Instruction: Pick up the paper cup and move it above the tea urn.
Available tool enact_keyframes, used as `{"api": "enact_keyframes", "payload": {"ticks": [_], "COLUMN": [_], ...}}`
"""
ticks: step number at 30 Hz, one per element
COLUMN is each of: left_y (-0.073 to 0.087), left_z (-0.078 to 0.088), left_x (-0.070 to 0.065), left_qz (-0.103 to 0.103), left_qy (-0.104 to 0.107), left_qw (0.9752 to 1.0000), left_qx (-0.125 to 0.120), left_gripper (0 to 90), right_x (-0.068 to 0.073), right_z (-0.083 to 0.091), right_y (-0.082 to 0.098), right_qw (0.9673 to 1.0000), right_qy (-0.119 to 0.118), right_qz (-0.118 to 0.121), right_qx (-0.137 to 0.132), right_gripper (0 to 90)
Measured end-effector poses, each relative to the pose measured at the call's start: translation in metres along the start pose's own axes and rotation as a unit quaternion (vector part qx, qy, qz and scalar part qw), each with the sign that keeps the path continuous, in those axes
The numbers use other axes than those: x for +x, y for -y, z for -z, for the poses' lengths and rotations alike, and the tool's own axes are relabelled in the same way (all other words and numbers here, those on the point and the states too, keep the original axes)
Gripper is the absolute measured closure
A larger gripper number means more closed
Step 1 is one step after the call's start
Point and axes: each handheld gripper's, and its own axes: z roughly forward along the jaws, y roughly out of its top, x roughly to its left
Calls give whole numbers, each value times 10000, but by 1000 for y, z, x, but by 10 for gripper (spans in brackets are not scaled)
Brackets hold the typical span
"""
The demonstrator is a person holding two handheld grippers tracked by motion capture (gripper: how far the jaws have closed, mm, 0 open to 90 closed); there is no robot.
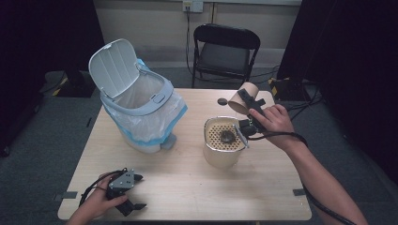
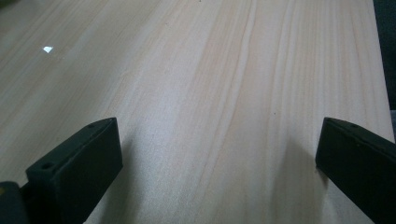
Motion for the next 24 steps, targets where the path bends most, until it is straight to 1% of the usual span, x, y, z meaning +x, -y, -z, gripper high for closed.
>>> {"api": "enact_keyframes", "payload": {"ticks": [1, 2, 3, 4, 5, 6, 7, 8, 9, 10, 11, 12, 13, 14, 15, 16, 17, 18, 19, 20, 21, 22, 23, 24], "left_y": [0, 0, 0, 0, 0, 0, 0, 0, 0, 0, 0, 0, 0, 0, 0, 0, 0, 0, 0, 0, 0, 0, 0, 0], "left_z": [0, 0, 0, 0, 0, 0, 0, 0, 0, 0, 0, 0, 0, 0, 0, 0, 0, 0, 0, 0, 0, 0, 0, 0], "left_x": [0, 0, 0, 0, 0, 0, 0, 0, 0, 0, 0, 0, 0, 0, 0, 0, 0, 0, 0, 0, 0, 0, 0, 0], "left_qz": [0, 1, 0, 0, -1, 0, -2, -2, 0, -1, -2, -1, 0, -1, -1, -2, 0, -1, -1, -2, -2, 0, 0, 2], "left_qy": [0, 1, 0, 1, 0, 1, 1, 0, 1, 0, 0, 1, 1, 0, 1, 1, 1, 1, 0, 0, 0, 0, 1, 0], "left_qw": [10000, 10000, 10000, 10000, 10000, 10000, 10000, 10000, 10000, 10000, 10000, 10000, 10000, 10000, 10000, 10000, 10000, 10000, 10000, 10000, 10000, 10000, 10000, 10000], "left_qx": [0, 0, -1, -1, -1, 0, 1, 1, -1, 1, 1, 1, 1, 1, 2, 3, 1, 1, 1, 2, 2, 1, 0, -2], "left_gripper": [0, 0, 0, 0, 0, 0, 0, 0, 0, 0, 0, 0, 0, 0, 0, 0, 0, 0, 0, 0, 0, 0, 0, 0], "right_x": [-3, -4, -5, -6, -7, -8, -9, -10, -11, -11, -12, -12, -12, -12, -12, -12, -12, -12, -12, -13, -13, -12, -12, -12], "right_z": [-1, -2, -3, -3, -4, -5, -6, -7, -8, -9, -10, -11, -12, -13, -14, -15, -15, -17, -17, -18, -18, -19, -19, -20], "right_y": [2, 4, 7, 9, 11, 14, 17, 20, 23, 26, 28, 30, 33, 35, 38, 39, 41, 44, 46, 49, 51, 52, 54, 55], "right_qw": [9998, 9986, 9927, 9900, 9843, 9787, 9707, 9640, 9552, 9401, 9316, 9213, 9033, 8939, 8810, 8720, 8600, 8443, 8322, 8213, 8119, 8065, 7958, 7891], "right_qy": [-92, -252, -517, -637, -815, -904, -1024, -1143, -1244, -1424, -1513, -1591, -1798, -1876, -1982, -2041, -2109, -2197, -2261, -2320, -2355, -2360, -2424, -2450], "right_qz": [-179, -463, -1074, -1253, -1557, -1836, -2165, -2390, -2674, -3087, -3294, -3538, -3885, -4060, -4286, -4439, -4635, -4876, -5052, -5199, -5329, -5408, -5536, -5619], "right_qx": [19, -49, -162, -146, -160, -176, -209, -237, -244, -252, -254, -265, -287, -286, -290, -302, -331, -337, -332, -361, -368, -370, -385, -399], "right_gripper": [292, 292, 292, 292, 292, 292, 291, 292, 292, 292, 291, 291, 291, 290, 290, 290, 290, 289, 288, 288, 288, 287, 287, 287]}}
